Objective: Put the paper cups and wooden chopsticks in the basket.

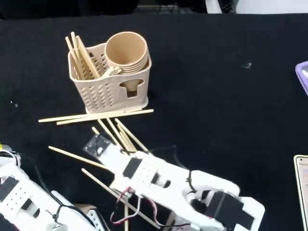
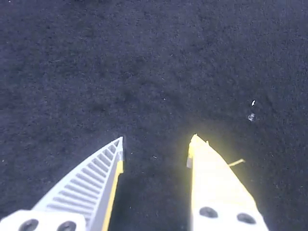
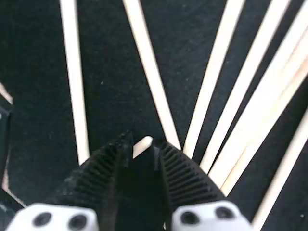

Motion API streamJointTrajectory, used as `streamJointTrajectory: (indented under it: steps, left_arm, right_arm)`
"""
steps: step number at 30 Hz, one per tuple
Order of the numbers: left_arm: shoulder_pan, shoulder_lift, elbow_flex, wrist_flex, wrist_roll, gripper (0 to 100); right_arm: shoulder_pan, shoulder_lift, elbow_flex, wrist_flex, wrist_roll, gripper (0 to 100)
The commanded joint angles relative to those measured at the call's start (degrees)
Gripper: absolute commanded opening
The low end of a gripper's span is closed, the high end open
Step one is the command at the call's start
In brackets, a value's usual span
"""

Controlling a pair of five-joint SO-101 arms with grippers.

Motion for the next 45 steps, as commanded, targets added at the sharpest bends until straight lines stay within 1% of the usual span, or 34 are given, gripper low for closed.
streamJointTrajectory:
  steps: [1,5,9,11,15,19,22,26,30,35,39,41,45]
  left_arm:
    - [-0.4,-0.53,-3.3,-0.97,0.53,22]
    - [-0.4,-0.53,-3.3,-1.05,0.53,22]
    - [-0.48,-0.53,-3.3,-1.05,0.53,22]
    - [-0.57,-0.53,-3.3,-1.05,0.53,22]
    - [-0.57,-0.53,-3.3,-1.05,0.53,22]
    - [-0.4,-0.53,-3.3,-1.05,0.53,22]
    - [-0.31,-0.53,-3.3,-1.05,0.53,22]
    - [-0.57,-0.53,-3.3,-1.05,0.53,22]
    - [-0.22,-0.53,-3.3,-1.05,0.53,22]
    - [-0.13,-0.53,-3.3,-1.05,0.53,22]
    - [-0.13,-0.53,-3.3,-0.97,0.53,22]
    - [-0.13,-0.53,-3.3,-0.97,0.53,22]
    - [-0.04,-0.53,-3.3,-0.97,0.53,22]
  right_arm:
    - [1.23,-4.62,-1.27,0.62,0.18,1.1]
    - [1.32,-8.22,-1.89,0.18,0.26,1.1]
    - [2.2,-10.95,-2.95,-2.73,1.32,1.1]
    - [4.13,-11.47,-2.95,-6.24,4.31,1.1]
    - [10.2,-11.56,-2.68,-14.86,8.79,1.1]
    - [14.33,-11.91,-3.12,-22.77,10.81,1.1]
    - [14.86,-11.91,-3.91,-28.31,11.16,1.1]
    - [14.77,-11.91,-7.34,-27.87,11.78,1.1]
    - [14.59,-11.56,-9.71,-23.56,11.96,1.1]
    - [11.25,-11.91,-6.11,-18.2,11.96,2.1]
    - [7.12,-12.0,-1.27,-14.77,11.87,14.2]
    - [6.59,-12.0,0.84,-14.77,11.87,19.8]
    - [6.59,-12.0,2.68,-13.54,11.96,25.2]
